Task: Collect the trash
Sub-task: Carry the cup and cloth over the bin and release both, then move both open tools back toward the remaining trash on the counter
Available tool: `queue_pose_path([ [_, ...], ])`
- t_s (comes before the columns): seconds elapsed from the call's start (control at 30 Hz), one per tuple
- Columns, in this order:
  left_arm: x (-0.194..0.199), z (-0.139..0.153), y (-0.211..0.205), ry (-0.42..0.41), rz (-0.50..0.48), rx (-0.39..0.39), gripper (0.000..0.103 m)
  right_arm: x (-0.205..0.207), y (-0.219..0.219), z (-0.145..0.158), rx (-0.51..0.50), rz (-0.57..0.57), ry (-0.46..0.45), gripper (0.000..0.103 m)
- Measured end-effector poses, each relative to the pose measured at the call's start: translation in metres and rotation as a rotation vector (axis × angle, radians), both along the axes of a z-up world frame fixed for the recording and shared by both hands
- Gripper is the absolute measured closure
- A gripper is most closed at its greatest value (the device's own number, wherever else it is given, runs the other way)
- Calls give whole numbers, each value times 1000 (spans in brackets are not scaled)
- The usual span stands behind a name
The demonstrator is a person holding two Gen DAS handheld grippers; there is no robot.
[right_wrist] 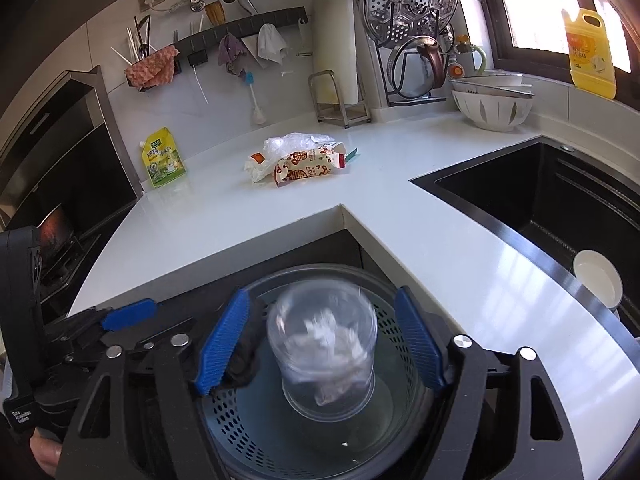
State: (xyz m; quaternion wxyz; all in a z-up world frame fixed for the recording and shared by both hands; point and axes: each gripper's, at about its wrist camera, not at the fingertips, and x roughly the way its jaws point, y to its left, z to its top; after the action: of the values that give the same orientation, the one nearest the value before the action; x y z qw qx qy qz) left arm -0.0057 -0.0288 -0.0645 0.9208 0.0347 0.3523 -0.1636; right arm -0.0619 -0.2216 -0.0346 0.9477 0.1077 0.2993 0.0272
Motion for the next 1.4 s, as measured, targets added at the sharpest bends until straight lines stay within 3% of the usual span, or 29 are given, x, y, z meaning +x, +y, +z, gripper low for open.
queue_pose_path([
  [0.27,3,10,17,-11,74,23,15,-10,-14,3,34,-32,0,28],
  [0.8,3,14,23,-1,73,13,14,-10,-11,6,59,-18,5,28],
  [1.4,52,37,26,11,107,9,14,35,-12,18,50,12,61,28],
])
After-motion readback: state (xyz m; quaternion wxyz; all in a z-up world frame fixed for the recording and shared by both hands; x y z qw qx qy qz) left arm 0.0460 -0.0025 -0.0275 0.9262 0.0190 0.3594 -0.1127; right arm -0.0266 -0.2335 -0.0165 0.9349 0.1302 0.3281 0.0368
